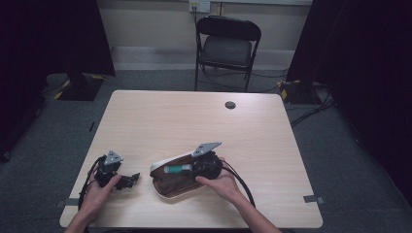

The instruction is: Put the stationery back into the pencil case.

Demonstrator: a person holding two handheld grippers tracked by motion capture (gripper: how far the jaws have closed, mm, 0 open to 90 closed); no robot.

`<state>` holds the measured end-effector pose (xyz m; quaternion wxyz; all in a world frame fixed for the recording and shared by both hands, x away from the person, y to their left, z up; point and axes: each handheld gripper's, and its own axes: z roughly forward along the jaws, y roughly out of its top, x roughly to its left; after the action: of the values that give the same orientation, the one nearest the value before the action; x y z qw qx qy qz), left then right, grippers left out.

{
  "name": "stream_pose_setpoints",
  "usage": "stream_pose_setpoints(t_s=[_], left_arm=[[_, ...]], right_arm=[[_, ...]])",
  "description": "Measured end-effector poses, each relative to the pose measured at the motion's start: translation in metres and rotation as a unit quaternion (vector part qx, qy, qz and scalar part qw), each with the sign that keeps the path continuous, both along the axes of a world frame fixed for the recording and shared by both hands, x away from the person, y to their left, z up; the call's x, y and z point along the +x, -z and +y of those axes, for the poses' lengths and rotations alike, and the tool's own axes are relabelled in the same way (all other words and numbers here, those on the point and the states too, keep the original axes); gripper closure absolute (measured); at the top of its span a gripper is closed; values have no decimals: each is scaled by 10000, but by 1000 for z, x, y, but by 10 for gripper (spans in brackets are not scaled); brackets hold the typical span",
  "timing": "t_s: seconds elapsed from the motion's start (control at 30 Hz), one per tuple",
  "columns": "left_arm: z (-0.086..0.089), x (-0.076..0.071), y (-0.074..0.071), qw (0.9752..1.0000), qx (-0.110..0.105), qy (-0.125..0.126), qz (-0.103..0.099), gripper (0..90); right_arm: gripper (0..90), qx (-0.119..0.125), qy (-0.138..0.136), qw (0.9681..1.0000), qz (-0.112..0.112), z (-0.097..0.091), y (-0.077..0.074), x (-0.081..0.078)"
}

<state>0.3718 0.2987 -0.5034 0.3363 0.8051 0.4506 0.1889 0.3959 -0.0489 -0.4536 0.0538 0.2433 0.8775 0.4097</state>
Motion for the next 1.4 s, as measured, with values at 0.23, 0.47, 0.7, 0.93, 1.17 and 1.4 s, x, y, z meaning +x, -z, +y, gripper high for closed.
stream_pose_setpoints(t_s=[0.23, 0.47, 0.7, 0.93, 1.17, 1.4], left_arm=[[0, -1, 0, 10000, 25, -19, -20, 3], [0, -1, 0, 10000, 30, -16, -17, 3], [0, -1, 0, 10000, 23, -19, -21, 3], [0, -1, 0, 10000, 26, -20, -19, 3], [0, -1, 0, 10000, 24, -30, -16, 3], [0, -1, 0, 10000, 24, -33, -16, 3]], right_arm=[[605, 13, 193, 9998, -17, -12, -2, -1], [601, 49, 318, 9994, -140, -22, -11, -6], [592, 151, 515, 9985, -79, -43, -13, -11], [584, 256, 837, 9961, -78, -70, -14, -15], [536, 206, 1089, 9938, -111, -95, -12, -22], [502, 214, 1421, 9896, -67, -123, -10, -21]])
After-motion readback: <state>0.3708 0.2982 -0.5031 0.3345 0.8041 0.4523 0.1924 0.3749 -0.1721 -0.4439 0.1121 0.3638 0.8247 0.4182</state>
